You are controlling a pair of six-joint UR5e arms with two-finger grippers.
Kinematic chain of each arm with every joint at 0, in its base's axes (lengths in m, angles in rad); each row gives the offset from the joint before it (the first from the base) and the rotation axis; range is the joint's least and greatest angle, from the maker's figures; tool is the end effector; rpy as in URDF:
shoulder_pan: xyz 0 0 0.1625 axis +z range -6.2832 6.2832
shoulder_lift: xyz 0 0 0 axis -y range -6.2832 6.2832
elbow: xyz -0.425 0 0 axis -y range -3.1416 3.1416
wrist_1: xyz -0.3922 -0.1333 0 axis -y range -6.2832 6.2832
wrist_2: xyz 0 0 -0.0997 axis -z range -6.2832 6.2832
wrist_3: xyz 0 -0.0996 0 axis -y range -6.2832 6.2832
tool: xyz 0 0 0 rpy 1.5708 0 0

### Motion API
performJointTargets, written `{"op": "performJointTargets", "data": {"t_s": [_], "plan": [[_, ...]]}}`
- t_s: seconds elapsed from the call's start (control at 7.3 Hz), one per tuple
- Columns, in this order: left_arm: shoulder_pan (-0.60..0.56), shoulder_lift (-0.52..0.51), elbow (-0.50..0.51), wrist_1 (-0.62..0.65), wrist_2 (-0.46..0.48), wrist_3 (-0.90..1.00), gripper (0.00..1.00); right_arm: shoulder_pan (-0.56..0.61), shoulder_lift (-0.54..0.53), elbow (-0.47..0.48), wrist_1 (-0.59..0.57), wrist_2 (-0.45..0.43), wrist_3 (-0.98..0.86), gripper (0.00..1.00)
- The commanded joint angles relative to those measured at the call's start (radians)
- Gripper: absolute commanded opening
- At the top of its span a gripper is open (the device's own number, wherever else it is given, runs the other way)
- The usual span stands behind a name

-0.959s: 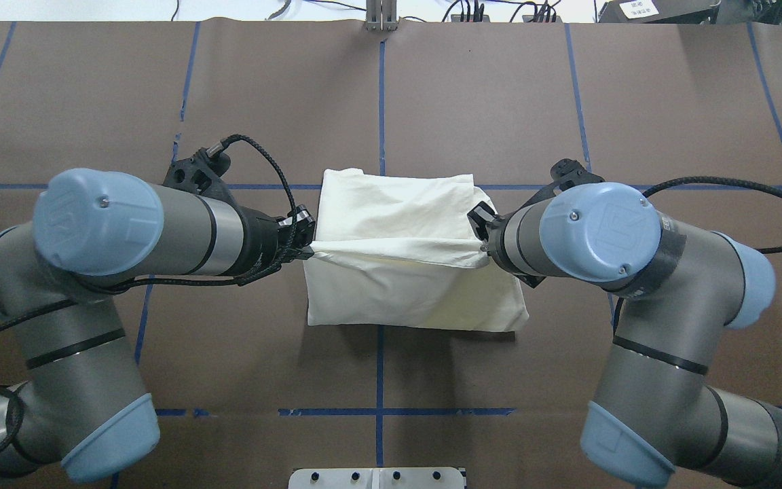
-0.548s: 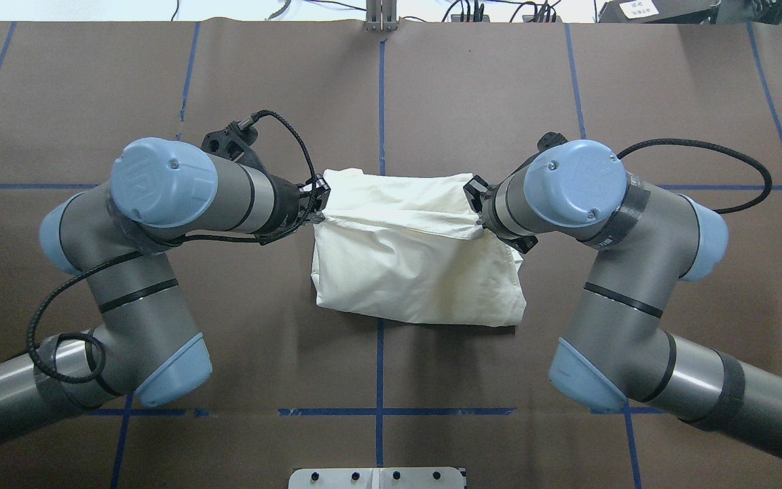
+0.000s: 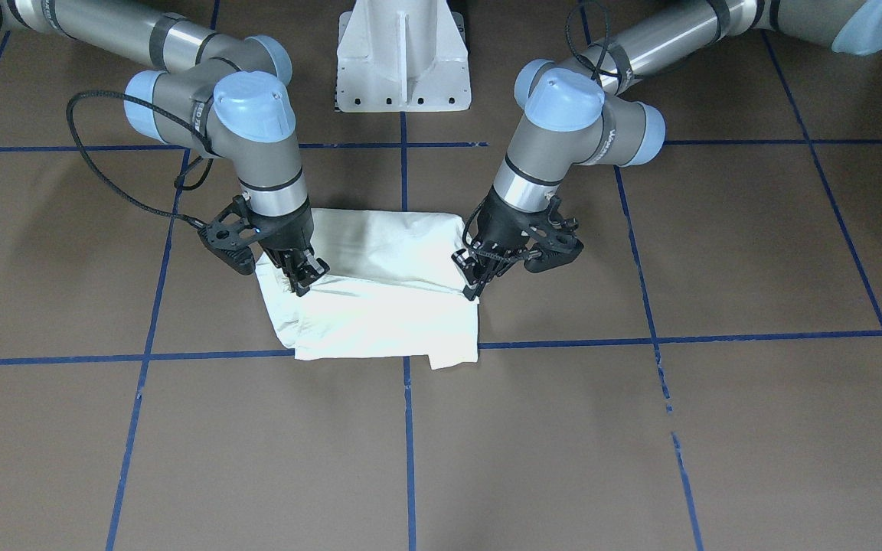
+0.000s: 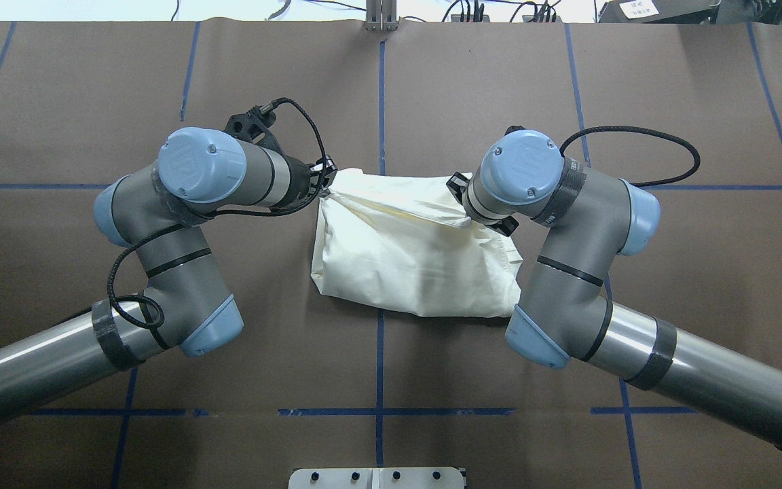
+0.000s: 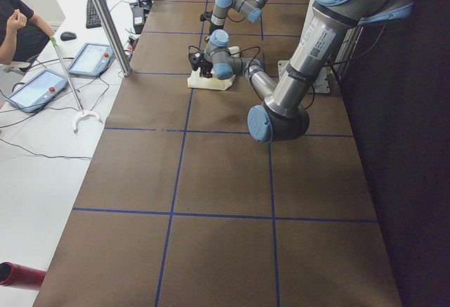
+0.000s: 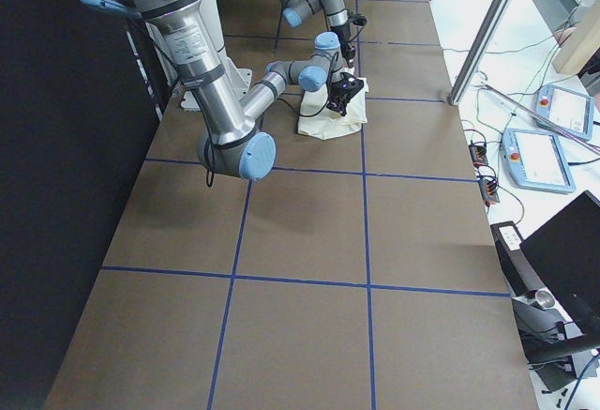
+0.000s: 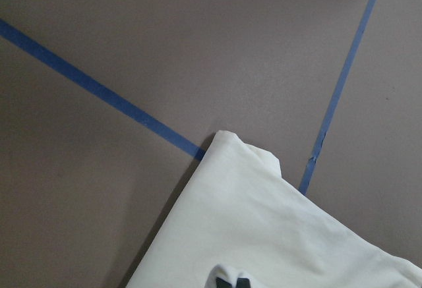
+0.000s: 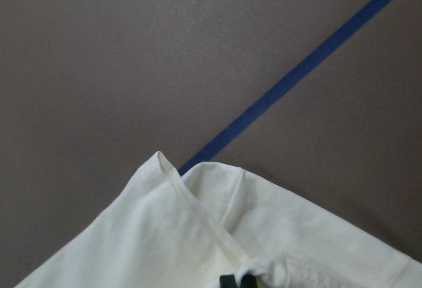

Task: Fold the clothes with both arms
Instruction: 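Release the shirt and raise both grippers away from the folded bundle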

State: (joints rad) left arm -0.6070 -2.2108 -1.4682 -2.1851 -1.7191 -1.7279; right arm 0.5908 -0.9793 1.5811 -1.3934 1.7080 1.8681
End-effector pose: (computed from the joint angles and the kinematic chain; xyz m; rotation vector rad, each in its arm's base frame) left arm 0.5248 -0.5088 0.2516 0.1303 1.1690 -0.5905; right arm -0.5151 -0.4896 0.2934 -0.0155 -0.8107 0.7871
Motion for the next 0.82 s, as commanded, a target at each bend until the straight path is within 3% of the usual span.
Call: {"op": "performJointTargets", "data": {"t_s": [0.0,0.14,0.27,0.41,0.55,0.68], "plan": [[-0.023,-0.020,0.085,-0.088,0.016,0.075,0.40,0.007,0.024,-0.096,0.076,0.004,-0.030,0.14],[-0.043,-0.018,0.071,-0.128,0.009,0.088,0.48,0.009,0.028,-0.096,0.076,0.004,-0.036,0.17],[-0.060,0.002,0.039,-0.186,-0.006,0.088,0.49,0.011,0.028,-0.096,0.076,0.004,-0.052,0.20],[-0.077,0.064,0.014,-0.220,-0.095,0.091,0.46,0.015,0.030,-0.096,0.077,0.005,-0.053,0.27],[-0.082,0.112,0.003,-0.275,-0.114,0.106,0.32,0.024,0.028,-0.092,0.077,0.019,-0.058,0.66],[-0.080,0.132,0.005,-0.300,-0.117,0.110,0.00,0.027,0.031,-0.080,0.080,0.047,-0.056,1.00]]}}
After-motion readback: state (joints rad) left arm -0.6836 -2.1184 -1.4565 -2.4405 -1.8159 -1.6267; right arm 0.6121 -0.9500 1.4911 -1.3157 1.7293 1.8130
